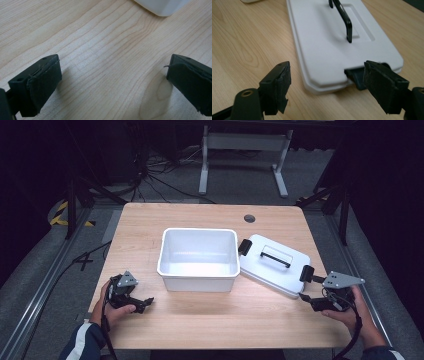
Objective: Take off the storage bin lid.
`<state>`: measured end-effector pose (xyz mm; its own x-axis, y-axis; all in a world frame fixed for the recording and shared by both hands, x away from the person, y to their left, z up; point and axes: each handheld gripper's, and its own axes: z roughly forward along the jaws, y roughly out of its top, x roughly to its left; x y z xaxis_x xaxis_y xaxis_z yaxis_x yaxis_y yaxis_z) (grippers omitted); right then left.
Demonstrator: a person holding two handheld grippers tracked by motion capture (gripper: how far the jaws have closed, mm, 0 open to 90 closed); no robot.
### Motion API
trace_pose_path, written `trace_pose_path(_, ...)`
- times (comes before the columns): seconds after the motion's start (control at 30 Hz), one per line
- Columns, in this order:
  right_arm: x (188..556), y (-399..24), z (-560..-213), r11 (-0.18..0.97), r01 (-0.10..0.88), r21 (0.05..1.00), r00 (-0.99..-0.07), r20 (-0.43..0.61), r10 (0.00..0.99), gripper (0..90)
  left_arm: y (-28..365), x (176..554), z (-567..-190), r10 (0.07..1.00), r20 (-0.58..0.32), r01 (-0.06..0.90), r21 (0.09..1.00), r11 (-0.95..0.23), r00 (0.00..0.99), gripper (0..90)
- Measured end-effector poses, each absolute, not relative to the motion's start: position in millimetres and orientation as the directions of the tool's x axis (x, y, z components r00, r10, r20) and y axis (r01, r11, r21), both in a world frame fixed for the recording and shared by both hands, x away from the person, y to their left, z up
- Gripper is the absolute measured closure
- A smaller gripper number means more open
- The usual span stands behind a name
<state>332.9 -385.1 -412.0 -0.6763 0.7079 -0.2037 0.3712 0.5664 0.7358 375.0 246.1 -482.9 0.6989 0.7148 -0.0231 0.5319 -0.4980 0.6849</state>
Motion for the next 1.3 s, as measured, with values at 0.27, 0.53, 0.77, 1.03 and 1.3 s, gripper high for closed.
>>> trace_pose_path(0.27,320.9,-396.2,-448.1,0.479,0.445,0.757,-0.632,-0.114,0.766,21.8,246.5,375.2,-482.8,0.711,-0.023,0.530,0.684,-0.501,0.702,0.2)
trace_pose_path(0.53,318.3,-399.1,-466.1,0.442,0.492,0.750,-0.610,-0.064,0.790,20.4,246.9,375.0,-483.2,0.708,-0.025,0.527,0.687,-0.500,0.705,0.2)
trace_pose_path(0.77,322.1,-399.4,-467.9,0.422,0.524,0.740,-0.597,-0.034,0.801,17.7,246.9,374.8,-482.9,0.710,-0.021,0.527,0.685,-0.502,0.704,0.2)
trace_pose_path(1.03,322.0,-399.3,-468.1,0.417,0.528,0.740,-0.592,-0.030,0.805,16.8,247.0,374.9,-482.9,0.710,-0.017,0.525,0.687,-0.503,0.704,0.3)
trace_pose_path(1.3,322.1,-399.7,-467.9,0.419,0.527,0.739,-0.593,-0.033,0.804,17.1,247.3,375.2,-482.7,0.708,-0.015,0.523,0.685,-0.507,0.706,0.2)
